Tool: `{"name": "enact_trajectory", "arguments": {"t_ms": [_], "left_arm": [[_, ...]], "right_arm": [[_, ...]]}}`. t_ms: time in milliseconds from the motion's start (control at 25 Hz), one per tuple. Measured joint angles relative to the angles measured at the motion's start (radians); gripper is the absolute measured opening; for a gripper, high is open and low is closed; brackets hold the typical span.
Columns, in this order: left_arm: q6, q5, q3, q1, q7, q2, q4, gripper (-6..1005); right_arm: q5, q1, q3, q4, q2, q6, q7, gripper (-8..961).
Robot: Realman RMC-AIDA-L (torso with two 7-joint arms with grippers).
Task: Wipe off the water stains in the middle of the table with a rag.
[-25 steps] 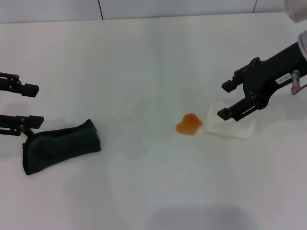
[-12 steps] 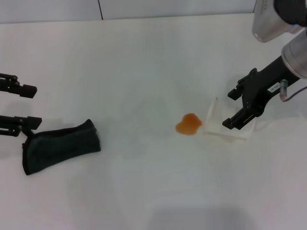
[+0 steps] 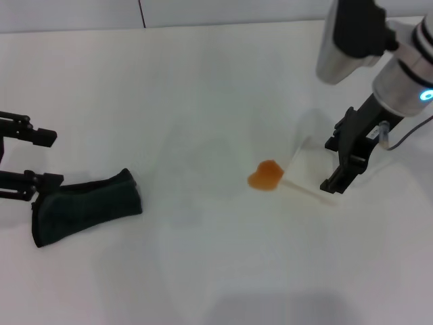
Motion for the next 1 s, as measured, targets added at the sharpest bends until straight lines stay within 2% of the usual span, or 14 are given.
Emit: {"name": "enact_trajectory", "arguments": {"t_ms": [160,400,680,1000], "left_arm": [[0.000,0.000,0.011,0.000,0.006,-0.010,0.000,677],[0.000,0.002,0.022,-0.004,0.006,-0.018,-0.001,677],[0.000,0.002,0.023,-0.006,0.007,-0.020,-0.001,677],[0.000,0.002,0.024,-0.006,0.008,-0.021,-0.001,677]], "right_arm": [[-0.020,0.005,-0.073,0.008,0.002,0.039,0.043,860],[-0.034,0.036,-0.086,0.063,0.005,0.044,0.089,859],[-0.036,0.035,-0.139,0.074,0.010,0.087,0.109,857],[-0.035,0.037,-0.155,0.121,0.011,0.138,0.113,834]]}}
